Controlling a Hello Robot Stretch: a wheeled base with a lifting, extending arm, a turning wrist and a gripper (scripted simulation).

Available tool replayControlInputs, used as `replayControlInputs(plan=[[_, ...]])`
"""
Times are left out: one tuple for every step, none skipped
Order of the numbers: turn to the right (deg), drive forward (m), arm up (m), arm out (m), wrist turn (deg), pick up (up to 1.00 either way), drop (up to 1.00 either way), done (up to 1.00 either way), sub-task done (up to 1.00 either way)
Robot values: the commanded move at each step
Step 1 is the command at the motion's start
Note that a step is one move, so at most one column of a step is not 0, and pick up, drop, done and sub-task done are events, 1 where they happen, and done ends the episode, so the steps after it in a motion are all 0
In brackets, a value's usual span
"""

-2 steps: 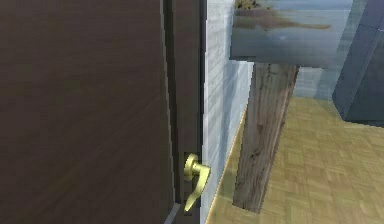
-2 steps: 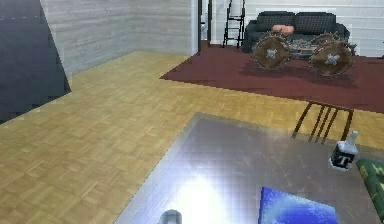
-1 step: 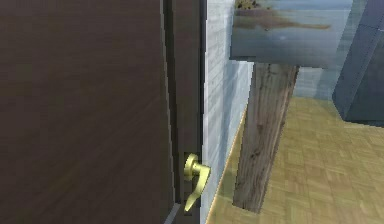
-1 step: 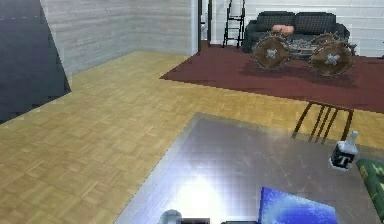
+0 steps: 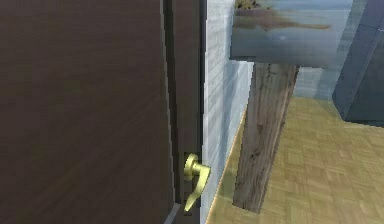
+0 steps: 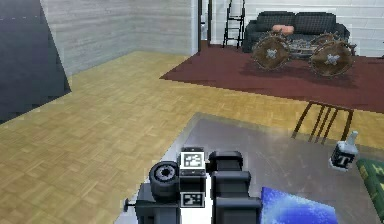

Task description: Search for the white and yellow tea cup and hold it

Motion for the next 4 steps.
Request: replayControlInputs(plan=[[0.0,0.00,0.00,0.00,45.0,0.00,0.00,0.00,0.00],[0.0,0.00,0.00,0.00,45.0,0.00,0.00,0.00,0.00],[0.0,0.00,0.00,0.00,45.0,0.00,0.00,0.00,0.00],[0.0,0.00,0.00,0.00,33.0,0.00,0.00,0.00,0.00]])
